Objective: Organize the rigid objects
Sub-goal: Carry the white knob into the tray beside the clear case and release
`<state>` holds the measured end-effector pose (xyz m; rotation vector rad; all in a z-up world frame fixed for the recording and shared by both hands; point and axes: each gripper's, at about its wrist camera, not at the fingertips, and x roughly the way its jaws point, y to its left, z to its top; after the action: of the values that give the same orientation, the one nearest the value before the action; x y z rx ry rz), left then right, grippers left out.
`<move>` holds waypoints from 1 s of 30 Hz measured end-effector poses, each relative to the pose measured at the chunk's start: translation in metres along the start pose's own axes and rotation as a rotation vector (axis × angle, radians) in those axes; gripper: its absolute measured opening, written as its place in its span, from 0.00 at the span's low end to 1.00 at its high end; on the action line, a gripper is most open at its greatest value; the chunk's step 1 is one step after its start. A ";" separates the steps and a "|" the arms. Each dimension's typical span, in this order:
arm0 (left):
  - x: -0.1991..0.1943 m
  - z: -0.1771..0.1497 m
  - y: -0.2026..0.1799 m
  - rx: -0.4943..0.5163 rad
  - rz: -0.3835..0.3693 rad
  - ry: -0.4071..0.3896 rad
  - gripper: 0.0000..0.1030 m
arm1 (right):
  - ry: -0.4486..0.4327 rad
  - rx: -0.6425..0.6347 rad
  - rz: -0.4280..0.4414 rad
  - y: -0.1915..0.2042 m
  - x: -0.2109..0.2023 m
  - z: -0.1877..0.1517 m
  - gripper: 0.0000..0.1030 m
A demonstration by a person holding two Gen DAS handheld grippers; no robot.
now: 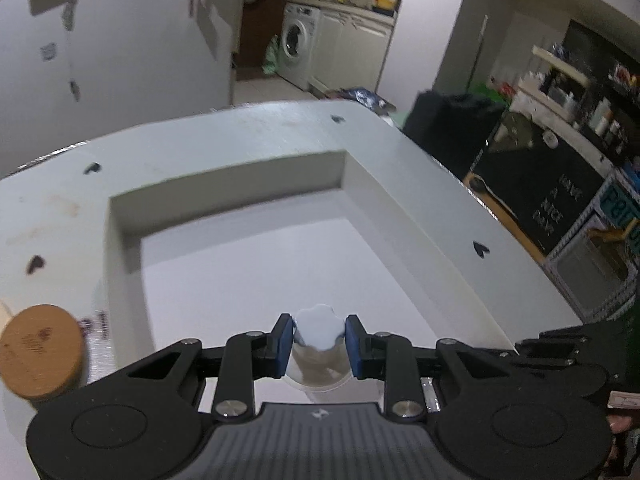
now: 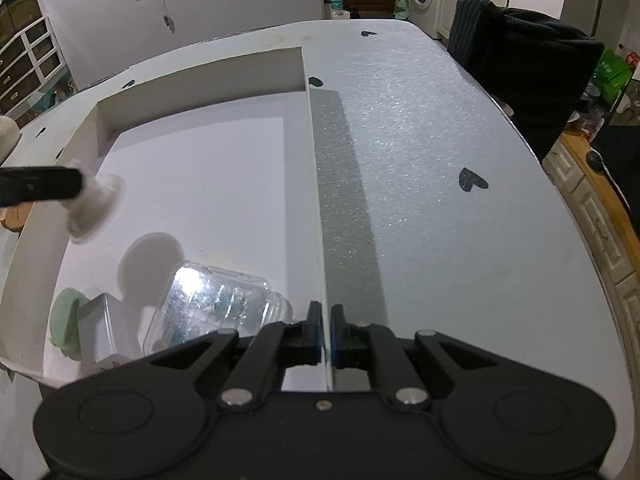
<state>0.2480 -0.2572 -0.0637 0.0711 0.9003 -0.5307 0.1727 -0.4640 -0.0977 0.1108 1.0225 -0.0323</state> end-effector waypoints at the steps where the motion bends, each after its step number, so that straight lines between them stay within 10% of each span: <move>1: 0.005 0.000 -0.002 0.006 -0.001 0.011 0.29 | 0.000 -0.001 0.001 0.000 0.000 0.000 0.06; 23: 0.031 -0.012 -0.018 0.044 0.002 0.105 0.30 | 0.005 -0.012 0.004 0.001 0.001 0.001 0.05; 30: 0.027 -0.012 -0.017 0.030 0.009 0.093 0.65 | 0.004 -0.012 0.004 0.001 0.001 0.001 0.05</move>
<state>0.2453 -0.2794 -0.0891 0.1277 0.9826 -0.5364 0.1742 -0.4633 -0.0977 0.1023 1.0266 -0.0226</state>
